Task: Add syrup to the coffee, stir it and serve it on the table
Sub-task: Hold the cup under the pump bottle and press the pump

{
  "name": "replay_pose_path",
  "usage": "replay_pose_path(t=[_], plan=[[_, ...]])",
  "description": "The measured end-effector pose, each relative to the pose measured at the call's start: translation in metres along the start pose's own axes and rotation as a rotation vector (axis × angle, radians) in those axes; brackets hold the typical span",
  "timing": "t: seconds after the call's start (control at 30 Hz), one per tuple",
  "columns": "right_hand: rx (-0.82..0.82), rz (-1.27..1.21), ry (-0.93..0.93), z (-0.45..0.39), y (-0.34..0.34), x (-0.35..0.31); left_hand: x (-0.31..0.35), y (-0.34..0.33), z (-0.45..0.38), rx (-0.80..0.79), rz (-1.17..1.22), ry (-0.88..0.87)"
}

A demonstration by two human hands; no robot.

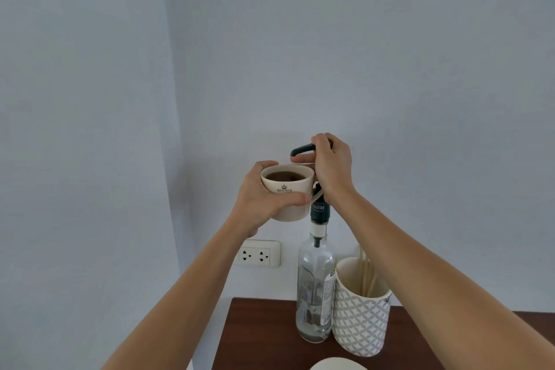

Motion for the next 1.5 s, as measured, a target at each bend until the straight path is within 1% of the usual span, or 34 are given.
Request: replay_pose_path(t=[0.37, 0.93, 1.23, 1.5], plan=[[0.043, 0.054, 0.039, -0.004, 0.002, 0.002, 0.003, 0.0, -0.003, -0.024, 0.018, 0.003], [0.057, 0.099, 0.106, -0.003, 0.006, 0.004, -0.002, -0.001, -0.005, -0.044, 0.027, 0.003], [0.046, 0.099, 0.006, -0.003, 0.003, 0.0, 0.007, -0.002, -0.003, -0.059, 0.034, 0.025], [0.061, 0.107, 0.04, -0.003, 0.004, -0.008, 0.01, -0.003, -0.007, -0.065, 0.03, 0.019]])
Point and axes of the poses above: each hand's wrist, its own z-axis away from the middle knuckle, its own y-axis out of the back of the hand, x = y × z, the point moved 8 cm from there along -z, towards the middle knuckle, and after that the axes turned 12 degrees about -x, right-handed, at the moved point
